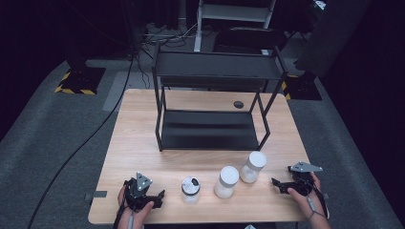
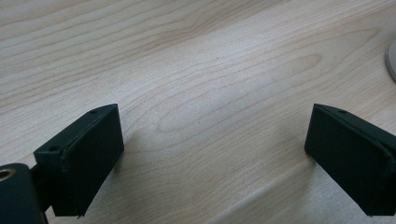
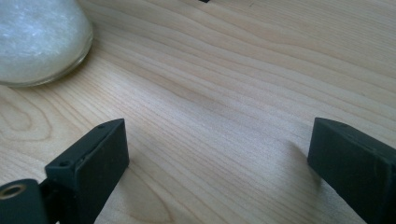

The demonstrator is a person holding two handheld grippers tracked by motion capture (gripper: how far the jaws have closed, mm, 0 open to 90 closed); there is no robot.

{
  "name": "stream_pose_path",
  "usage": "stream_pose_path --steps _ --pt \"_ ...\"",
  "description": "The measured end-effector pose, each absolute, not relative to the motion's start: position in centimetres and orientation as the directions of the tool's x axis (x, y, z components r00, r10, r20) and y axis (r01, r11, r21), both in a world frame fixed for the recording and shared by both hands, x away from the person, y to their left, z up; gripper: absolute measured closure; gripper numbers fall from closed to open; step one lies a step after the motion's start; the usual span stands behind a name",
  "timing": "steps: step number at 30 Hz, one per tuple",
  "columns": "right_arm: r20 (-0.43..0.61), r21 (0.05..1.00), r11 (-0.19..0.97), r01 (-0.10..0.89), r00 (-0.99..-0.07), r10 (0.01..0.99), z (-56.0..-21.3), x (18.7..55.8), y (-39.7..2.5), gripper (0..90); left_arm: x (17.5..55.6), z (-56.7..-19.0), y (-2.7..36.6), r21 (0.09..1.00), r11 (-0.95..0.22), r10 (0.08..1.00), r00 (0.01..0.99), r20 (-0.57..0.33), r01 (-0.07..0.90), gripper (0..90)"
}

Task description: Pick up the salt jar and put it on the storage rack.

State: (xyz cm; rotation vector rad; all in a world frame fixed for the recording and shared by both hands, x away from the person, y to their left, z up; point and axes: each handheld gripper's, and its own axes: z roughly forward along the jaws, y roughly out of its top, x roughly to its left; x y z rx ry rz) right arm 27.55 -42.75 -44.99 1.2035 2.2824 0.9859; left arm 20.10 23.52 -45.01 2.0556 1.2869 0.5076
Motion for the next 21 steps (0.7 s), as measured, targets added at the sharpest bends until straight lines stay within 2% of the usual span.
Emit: stream_pose_path --steps 9,21 --pt "-0.007 0.73 0.388 0.563 -0.562 0.827 -45.0 27.6 -42.7 4.8 19.9 -45.0 23.5 0.703 -0.305 0.897 0.443 -0.014 0.642 4.4" --pt "-0.007 0.73 0.387 0.564 -0.56 0.829 -45.0 27.6 -42.7 4.7 17.7 -44.4 24.3 0.815 -0.179 0.906 0.416 -0.083 0.551 5.5"
